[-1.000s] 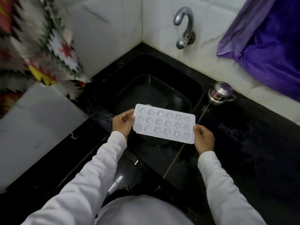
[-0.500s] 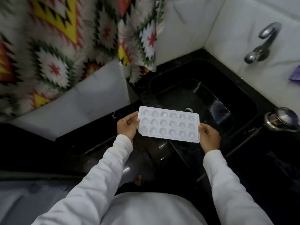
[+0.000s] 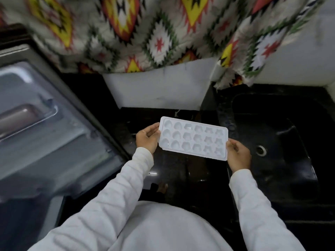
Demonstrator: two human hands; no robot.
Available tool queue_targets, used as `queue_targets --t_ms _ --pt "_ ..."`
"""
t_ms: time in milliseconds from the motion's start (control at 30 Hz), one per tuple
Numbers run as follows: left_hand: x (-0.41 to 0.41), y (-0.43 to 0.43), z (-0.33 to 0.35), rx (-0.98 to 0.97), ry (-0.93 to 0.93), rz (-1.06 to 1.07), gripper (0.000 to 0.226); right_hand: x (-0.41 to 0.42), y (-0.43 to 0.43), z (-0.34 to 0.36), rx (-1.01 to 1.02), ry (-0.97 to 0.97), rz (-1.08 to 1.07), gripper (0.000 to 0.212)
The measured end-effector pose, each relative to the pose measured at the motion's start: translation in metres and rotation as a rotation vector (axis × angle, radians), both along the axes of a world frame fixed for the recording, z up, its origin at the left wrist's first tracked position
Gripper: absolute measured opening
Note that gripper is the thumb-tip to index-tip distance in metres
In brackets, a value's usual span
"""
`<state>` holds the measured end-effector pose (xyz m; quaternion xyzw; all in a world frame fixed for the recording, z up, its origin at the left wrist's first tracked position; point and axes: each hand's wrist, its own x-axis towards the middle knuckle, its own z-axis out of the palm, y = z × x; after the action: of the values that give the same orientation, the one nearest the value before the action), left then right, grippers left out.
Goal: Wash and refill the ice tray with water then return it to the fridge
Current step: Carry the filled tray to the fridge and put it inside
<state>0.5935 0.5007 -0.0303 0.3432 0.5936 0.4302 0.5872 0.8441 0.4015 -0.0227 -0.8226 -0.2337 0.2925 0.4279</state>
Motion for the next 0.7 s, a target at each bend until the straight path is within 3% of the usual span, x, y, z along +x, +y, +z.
queue_targets --t_ms 700 --pt "-0.182 -0.176 -0.015 -0.064 0.026 0.753 0.034 -0.173 0.019 -0.016 -0.027 0.104 0.751 0.023"
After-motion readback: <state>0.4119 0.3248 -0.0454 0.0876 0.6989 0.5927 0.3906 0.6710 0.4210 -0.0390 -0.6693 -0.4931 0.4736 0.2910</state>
